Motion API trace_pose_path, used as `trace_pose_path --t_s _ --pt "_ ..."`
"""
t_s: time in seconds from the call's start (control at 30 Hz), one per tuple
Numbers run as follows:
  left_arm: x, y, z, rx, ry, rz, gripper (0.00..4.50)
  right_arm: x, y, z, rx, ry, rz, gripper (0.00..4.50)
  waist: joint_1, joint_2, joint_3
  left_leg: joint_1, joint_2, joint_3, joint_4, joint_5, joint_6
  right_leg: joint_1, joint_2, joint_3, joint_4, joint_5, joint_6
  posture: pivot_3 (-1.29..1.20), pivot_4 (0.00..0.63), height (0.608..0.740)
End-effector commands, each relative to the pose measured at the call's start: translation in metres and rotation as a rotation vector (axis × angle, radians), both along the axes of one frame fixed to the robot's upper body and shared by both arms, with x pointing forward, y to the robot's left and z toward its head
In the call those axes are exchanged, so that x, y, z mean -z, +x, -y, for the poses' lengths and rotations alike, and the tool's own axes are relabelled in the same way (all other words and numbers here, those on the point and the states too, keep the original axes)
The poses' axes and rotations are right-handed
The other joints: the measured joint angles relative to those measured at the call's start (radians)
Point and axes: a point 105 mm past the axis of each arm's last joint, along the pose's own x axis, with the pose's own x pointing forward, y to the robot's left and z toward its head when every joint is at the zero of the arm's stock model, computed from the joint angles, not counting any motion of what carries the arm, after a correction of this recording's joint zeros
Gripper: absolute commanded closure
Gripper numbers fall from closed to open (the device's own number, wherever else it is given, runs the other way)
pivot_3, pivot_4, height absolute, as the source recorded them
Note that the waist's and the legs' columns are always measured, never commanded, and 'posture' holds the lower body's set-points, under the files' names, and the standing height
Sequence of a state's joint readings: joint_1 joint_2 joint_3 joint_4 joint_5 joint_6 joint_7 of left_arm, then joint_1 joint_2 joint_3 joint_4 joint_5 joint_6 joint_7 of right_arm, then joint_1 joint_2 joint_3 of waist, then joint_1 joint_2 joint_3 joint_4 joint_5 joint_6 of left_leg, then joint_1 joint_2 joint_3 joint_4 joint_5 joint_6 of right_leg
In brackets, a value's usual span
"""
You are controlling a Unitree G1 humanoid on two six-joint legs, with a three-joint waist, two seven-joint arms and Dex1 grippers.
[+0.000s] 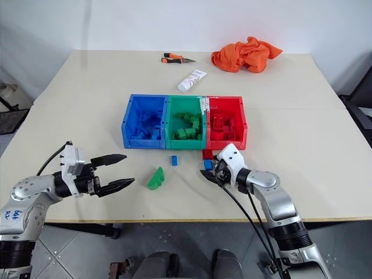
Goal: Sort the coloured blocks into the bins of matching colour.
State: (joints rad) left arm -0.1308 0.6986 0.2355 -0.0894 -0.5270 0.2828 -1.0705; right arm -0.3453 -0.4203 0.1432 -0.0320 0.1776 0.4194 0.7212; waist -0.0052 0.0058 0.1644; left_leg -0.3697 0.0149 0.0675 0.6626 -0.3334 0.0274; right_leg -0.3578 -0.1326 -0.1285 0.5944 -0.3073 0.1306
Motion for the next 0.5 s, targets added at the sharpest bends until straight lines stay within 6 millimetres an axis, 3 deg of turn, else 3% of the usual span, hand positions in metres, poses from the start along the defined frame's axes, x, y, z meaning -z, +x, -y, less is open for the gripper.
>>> trace_pose_path --t_s 0.03,0.1,0.4,0.5 --pt "-0.01 0.0 0.001 0.01 -0.01 0.041 0.0 -0.002 -0.004 0.003 -0.005 -0.014 0.017 2.34 0.001 0.0 0.0 0.0 0.0 0.0 0.0 0.0 0.0 0.0 0.0 0.0 0.0 0.0 0.0 0.0 0.15 0.74" --pt "-0.01 0.0 0.001 0.011 -0.009 0.04 0.0 -0.004 -0.006 0.007 -0.006 -0.021 0.018 2.92 0.001 0.0 0.0 0.0 0.0 0.0 0.0 0.0 0.0 0.0 0.0 0.0 0.0 0.0 0.0 0.0 0.15 0.74" --pt "-0.009 0.001 0.002 0.015 -0.014 0.038 0.0 -0.028 -0.022 0.026 -0.036 -0.017 0.037 2.92 0.002 0.0 0.0 0.0 0.0 0.0 0.0 0.0 0.0 0.0 0.0 0.0 -0.001 0.0 0.0 0.0 0.15 0.74" --pt "-0.009 0.002 0.001 0.016 -0.013 0.038 0.0 -0.067 -0.022 0.029 -0.057 0.061 0.093 2.92 0.001 0.001 0.001 0.0 0.0 0.0 0.0 0.0 0.0 0.0 0.0 0.0 -0.001 0.0 0.0 0.0 0.15 0.74"
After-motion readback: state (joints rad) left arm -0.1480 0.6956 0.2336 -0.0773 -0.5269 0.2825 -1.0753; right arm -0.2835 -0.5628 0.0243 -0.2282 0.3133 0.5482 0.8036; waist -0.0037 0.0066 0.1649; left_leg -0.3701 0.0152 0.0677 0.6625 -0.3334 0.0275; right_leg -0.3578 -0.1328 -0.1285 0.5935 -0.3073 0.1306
